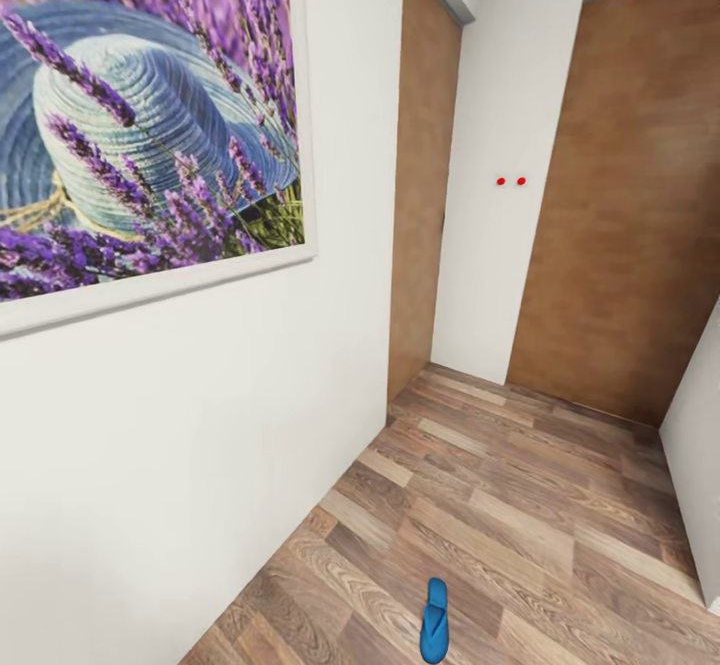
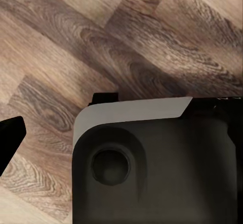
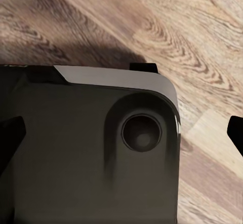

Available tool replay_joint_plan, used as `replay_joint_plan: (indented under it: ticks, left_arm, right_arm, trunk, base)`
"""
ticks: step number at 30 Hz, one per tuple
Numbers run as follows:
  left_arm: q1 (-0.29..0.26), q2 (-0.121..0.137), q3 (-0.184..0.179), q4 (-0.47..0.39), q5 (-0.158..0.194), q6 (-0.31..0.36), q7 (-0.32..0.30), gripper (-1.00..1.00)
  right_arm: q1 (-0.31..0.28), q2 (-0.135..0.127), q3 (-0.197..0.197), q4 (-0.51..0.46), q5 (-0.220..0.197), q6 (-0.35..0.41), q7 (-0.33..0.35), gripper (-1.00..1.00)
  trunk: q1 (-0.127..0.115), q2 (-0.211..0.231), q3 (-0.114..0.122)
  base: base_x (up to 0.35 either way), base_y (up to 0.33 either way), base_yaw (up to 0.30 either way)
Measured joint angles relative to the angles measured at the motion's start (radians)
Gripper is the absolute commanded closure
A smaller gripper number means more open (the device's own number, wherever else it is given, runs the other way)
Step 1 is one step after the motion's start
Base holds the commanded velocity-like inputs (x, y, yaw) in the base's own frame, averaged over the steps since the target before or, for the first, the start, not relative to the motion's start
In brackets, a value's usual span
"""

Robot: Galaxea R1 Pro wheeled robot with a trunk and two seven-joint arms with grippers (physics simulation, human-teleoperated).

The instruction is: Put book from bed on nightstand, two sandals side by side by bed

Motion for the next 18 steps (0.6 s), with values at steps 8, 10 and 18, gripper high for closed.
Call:
replay_joint_plan:
  ticks: [8, 10, 18]
  left_arm:
    - [0.000, 0.000, 0.000, 0.001, 0.000, 0.000, 0.000, -1.00]
    - [0.000, 0.000, 0.000, 0.001, 0.000, 0.000, 0.000, -1.00]
    - [0.000, 0.000, 0.000, 0.001, 0.000, 0.000, 0.000, -1.00]
  right_arm:
    - [0.000, 0.001, 0.000, 0.002, 0.000, 0.000, 0.000, -1.00]
    - [0.000, 0.001, 0.000, 0.002, 0.000, 0.000, 0.000, -1.00]
    - [0.000, 0.000, 0.000, 0.002, 0.000, 0.000, 0.000, -1.00]
  trunk:
    - [0.000, 0.000, 0.000]
    - [0.000, 0.000, 0.000]
    - [0.000, 0.000, 0.000]
  base:
    - [0.020, 0.016, -0.058]
    - [0.088, 0.068, -0.155]
    - [0.089, 0.062, -0.078]
